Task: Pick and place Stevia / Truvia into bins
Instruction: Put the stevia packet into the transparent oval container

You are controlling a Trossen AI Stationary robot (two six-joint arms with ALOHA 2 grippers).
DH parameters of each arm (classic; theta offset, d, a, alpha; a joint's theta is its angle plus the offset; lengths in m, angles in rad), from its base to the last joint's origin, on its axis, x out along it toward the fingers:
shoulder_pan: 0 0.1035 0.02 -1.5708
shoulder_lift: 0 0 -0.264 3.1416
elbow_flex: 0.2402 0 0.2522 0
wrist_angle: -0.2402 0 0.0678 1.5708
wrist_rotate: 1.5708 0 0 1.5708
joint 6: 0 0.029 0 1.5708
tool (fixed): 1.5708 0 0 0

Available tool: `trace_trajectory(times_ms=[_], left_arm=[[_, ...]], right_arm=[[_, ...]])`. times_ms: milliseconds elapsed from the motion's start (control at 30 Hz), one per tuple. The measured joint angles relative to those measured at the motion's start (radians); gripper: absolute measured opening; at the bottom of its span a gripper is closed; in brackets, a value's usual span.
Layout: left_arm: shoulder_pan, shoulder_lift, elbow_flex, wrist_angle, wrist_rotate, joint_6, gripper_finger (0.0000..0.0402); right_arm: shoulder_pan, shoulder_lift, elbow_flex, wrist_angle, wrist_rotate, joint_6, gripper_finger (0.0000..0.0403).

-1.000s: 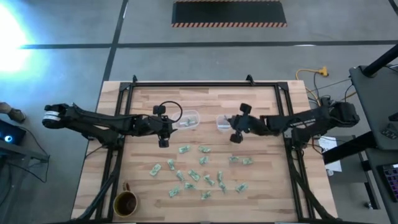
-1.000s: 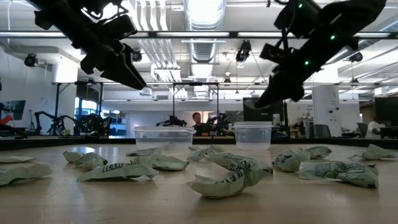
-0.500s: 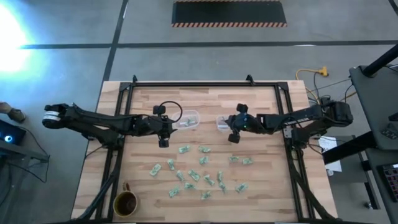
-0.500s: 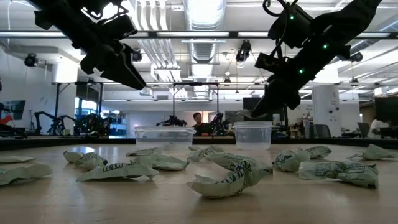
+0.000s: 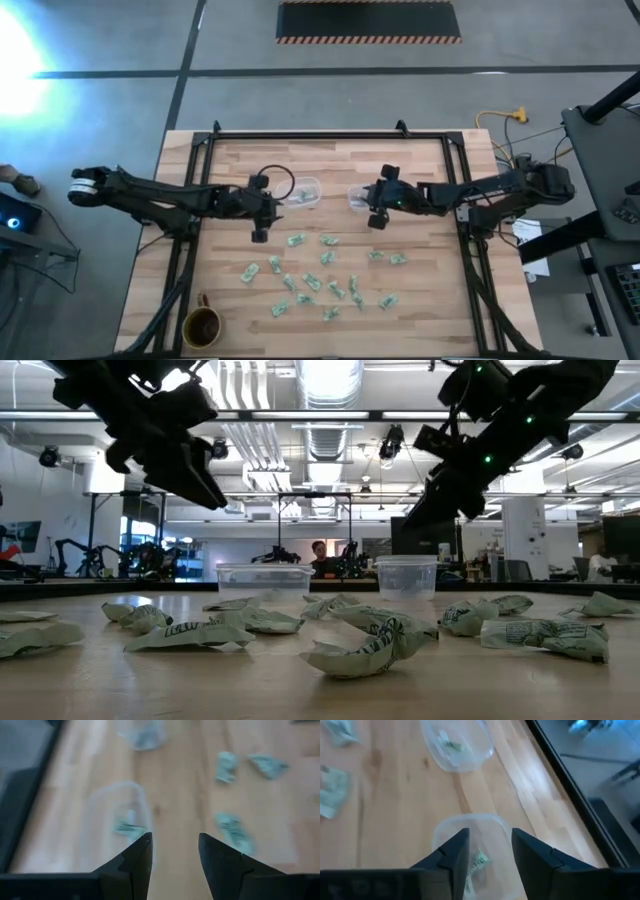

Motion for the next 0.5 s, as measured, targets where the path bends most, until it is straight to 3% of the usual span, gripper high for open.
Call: trace_trajectory(times_ms=[233, 500], left_arm=[[-0.072, 0.032, -0.03, 0.022, 0.042, -0.085, 0.0144], [-0.147, 0.205, -0.06, 0.213, 0.042, -0.11, 0.0144]], right_arm=[[0.083, -0.081, -0.003, -0.02, 0.0, -0.027, 0.0135], [0.141, -0.137, -0.006, -0.057, 0.0, -0.023, 0.0123]])
